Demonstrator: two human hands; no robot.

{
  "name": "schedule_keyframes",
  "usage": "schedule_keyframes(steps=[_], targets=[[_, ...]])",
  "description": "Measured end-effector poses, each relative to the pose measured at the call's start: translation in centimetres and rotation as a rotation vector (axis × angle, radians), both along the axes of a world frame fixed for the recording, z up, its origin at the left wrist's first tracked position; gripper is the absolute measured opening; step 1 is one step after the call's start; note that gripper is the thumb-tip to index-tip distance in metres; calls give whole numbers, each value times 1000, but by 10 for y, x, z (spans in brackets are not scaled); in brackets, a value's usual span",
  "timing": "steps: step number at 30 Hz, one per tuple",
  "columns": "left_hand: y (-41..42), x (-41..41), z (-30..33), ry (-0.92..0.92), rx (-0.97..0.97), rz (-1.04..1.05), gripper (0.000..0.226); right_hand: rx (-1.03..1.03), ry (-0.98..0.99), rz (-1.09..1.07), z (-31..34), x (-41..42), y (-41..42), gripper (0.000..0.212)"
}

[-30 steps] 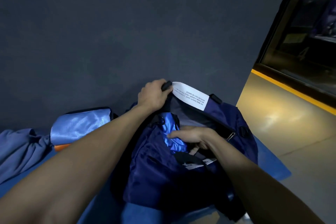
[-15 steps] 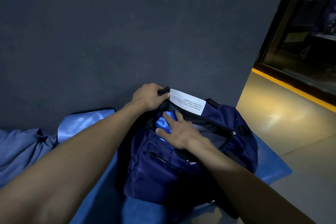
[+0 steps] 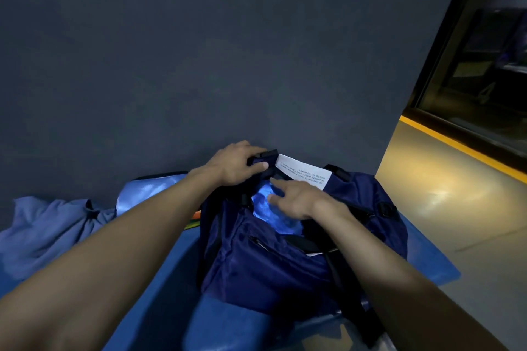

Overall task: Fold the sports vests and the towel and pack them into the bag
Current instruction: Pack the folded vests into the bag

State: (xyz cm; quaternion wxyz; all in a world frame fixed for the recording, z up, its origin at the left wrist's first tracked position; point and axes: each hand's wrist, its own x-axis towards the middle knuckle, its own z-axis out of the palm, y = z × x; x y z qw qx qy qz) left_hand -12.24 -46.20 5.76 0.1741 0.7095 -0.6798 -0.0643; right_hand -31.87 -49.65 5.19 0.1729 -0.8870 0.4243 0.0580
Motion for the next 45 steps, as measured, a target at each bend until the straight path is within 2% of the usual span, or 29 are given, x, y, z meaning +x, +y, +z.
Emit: schedule_keyframes(steps=[1,3,5,6,8,10,11,12,15,17,20,22,25,30,33,35,37,39,43,45], targets=[[8,6,2,25,-35,-14,58,-40,-28,3,10,0,5,56],[27,24,5,26,-155,-15,44,-150,-138,23,27,6,19,39],[50,51,7,0,-265,42,29,-193,-373,71,38,21,41,22],[64,66,7,-11,-273,76,23,-123,-501,89,40,32,56,18],[91,92,2,-55,-226,134,15,241,-716,89,34,60,92,19],[114,110,-6,-93,-137,160,14,581,-802,50,13,93,126,17],[124,117,-11,-104,-85,174,18,668,-784,15,-1,109,141,16],[133,123,-18,-113,-28,184,25,729,-754,-43,-16,122,152,19],[147,137,-42,-116,150,220,73,970,-797,-350,-54,150,168,14],[149,145,-58,-124,190,248,86,1083,-991,-612,-73,167,165,18],[144,144,-70,-190,157,267,88,1079,-1285,-875,-82,190,158,26],[141,140,-72,-178,135,291,80,1087,-1326,-989,-80,200,154,40],[142,148,-78,-76,104,287,65,1111,-1265,-1059,-79,207,144,61],[145,164,-95,12,46,291,65,1131,-1191,-1058,-71,226,130,67],[156,164,-91,27,29,273,62,1087,-1204,-1063,-73,232,134,58],[162,162,-74,47,-39,284,61,1021,-1281,-1015,-70,231,140,51],[168,161,-50,91,-159,351,63,957,-1387,-907,-54,225,151,53],[178,146,-19,271,-205,363,73,925,-1428,-755,-35,214,160,58],[199,89,37,823,-88,196,59,944,-1369,-432,7,152,164,31],[203,53,56,942,-40,103,63,901,-1383,-311,21,114,158,33]])
